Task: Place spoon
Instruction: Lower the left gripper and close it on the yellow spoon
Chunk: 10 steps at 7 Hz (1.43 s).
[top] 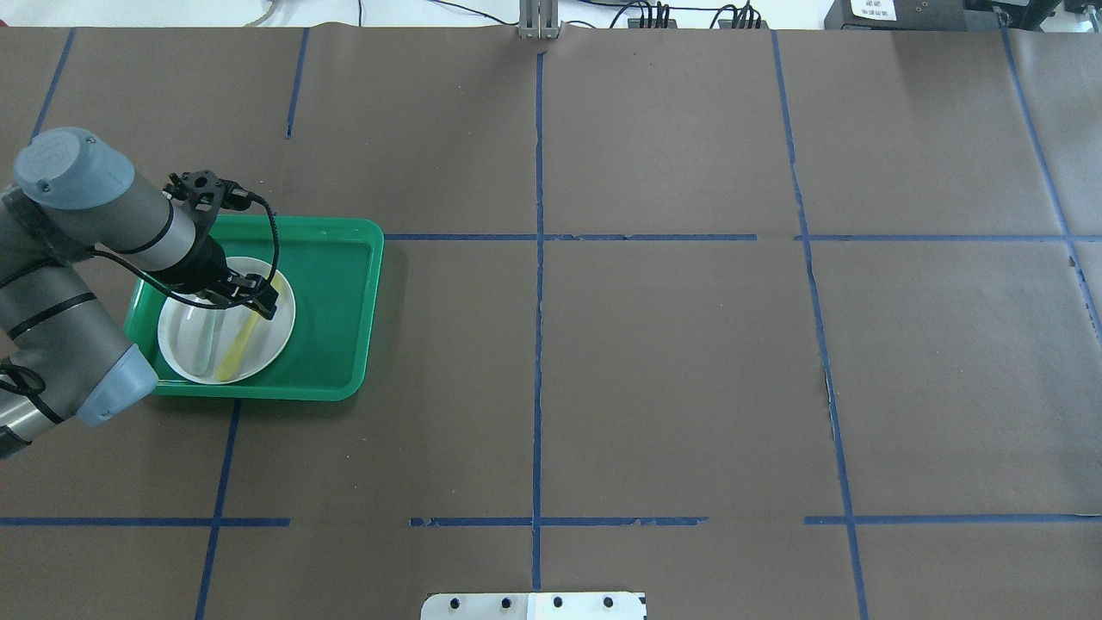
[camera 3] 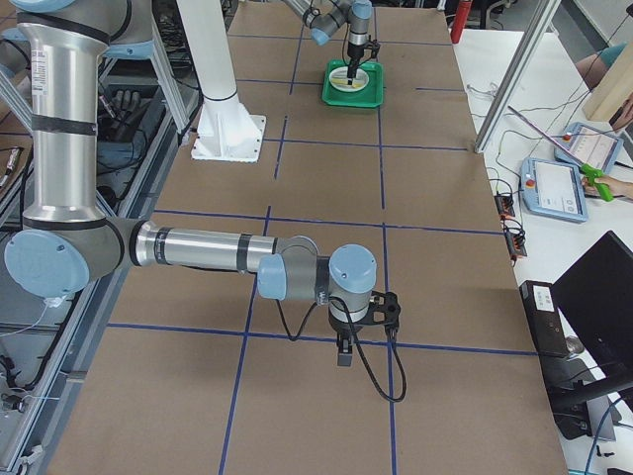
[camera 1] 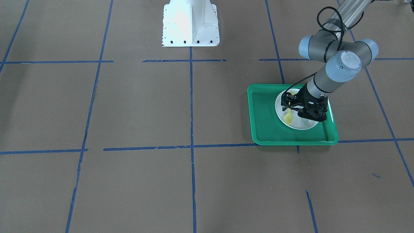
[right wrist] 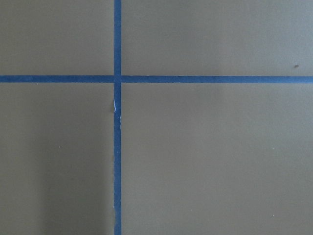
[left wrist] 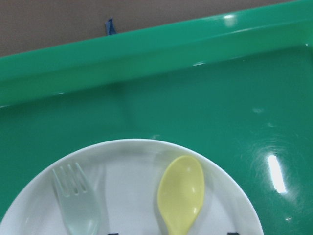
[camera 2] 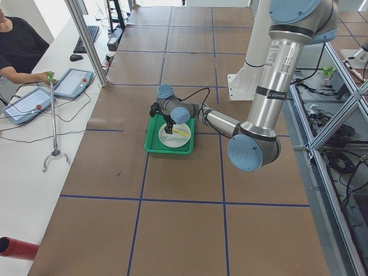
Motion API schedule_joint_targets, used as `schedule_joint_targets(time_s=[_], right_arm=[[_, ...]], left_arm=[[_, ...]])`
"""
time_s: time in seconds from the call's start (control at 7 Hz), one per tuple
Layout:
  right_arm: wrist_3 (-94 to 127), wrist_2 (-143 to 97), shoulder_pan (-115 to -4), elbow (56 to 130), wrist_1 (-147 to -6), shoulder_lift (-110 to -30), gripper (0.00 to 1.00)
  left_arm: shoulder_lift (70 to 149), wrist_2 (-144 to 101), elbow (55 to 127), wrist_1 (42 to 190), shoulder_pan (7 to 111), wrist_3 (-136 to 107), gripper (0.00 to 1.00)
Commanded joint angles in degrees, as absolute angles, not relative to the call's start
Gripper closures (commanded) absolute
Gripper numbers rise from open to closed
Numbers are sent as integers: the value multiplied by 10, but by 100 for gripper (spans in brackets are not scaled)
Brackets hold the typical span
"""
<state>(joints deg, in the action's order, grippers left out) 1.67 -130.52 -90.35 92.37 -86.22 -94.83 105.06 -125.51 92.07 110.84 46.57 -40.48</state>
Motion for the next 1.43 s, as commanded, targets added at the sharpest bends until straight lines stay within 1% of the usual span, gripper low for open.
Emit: schedule_joint_targets(time_s=[0.0, 0.71, 1.29], right_arm=[[17, -1305, -904, 924, -862, -948, 0], [17, -1305, -904, 924, -862, -948, 0], [17, -1305, -904, 924, -862, -948, 0]], left_arm=[[1049, -1255, 920, 1108, 465, -405, 32], [1048, -1257, 920, 1105, 460, -406, 39], [1046, -1257, 919, 1105, 451, -407, 39]])
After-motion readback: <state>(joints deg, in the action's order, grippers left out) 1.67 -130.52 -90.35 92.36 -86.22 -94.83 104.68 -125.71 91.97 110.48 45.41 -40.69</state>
